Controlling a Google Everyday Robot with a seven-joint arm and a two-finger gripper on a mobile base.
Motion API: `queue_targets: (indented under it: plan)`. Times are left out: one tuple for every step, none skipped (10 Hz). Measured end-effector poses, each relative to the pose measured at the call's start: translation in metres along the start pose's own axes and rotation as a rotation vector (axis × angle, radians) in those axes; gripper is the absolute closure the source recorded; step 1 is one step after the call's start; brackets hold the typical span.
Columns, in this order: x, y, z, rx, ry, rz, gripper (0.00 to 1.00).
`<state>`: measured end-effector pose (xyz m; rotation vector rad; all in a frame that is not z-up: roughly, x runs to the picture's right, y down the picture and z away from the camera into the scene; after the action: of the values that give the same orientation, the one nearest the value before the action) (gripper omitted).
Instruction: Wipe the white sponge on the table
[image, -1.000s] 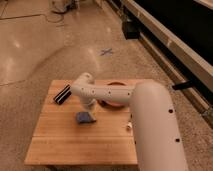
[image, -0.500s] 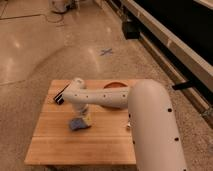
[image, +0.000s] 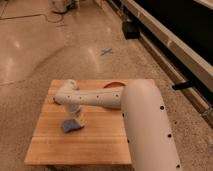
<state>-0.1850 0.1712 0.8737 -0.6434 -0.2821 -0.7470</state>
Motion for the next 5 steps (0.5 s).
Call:
queue_targets:
  plan:
    - [-0.002,-0.007,-0.001,0.013,-0.008,-0.003,0.20]
    - [-0.001,-0.013,-0.003,0.023,-0.012,-0.002,0.20]
    - [0.001,-0.019,-0.005,0.040,-0.016,0.002,0.20]
    - [0.001,-0.019,-0.005,0.040,-0.016,0.002,0.20]
    - [0.001,-0.019,-0.005,0.039,-0.016,0.002,0.20]
